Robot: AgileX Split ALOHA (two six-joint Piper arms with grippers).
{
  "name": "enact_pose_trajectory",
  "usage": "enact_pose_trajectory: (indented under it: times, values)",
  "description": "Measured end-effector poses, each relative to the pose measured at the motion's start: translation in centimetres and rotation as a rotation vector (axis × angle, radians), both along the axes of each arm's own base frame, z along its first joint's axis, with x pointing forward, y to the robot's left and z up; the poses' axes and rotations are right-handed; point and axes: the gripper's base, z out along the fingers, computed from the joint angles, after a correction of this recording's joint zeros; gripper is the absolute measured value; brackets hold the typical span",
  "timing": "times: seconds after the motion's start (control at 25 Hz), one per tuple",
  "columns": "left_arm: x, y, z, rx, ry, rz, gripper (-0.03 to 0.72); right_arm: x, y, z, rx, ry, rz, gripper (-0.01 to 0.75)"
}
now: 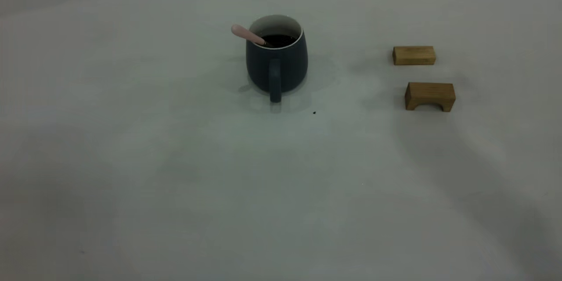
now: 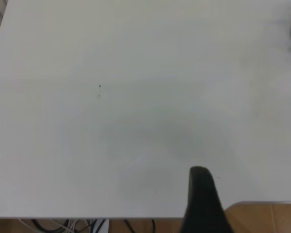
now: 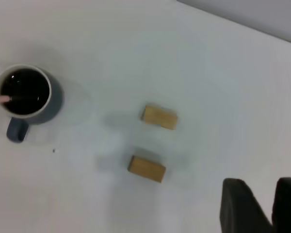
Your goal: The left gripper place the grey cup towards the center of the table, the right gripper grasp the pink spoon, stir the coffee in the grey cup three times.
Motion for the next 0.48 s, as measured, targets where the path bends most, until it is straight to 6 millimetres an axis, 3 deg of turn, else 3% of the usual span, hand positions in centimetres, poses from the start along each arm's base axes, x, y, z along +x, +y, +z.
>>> enact_pose_trajectory:
  times: [0.24,0.48]
  values:
    - [0.0,0.0,0.0,0.0,0.0,0.0,0.567,-6.8,-2.8,1.7,-0.006,-0.023,0.022,0.199]
    - [0.0,0.0,0.0,0.0,0.0,0.0,0.567,-15.6,-6.3,4.1,0.054,-0.144,0.024,0.199]
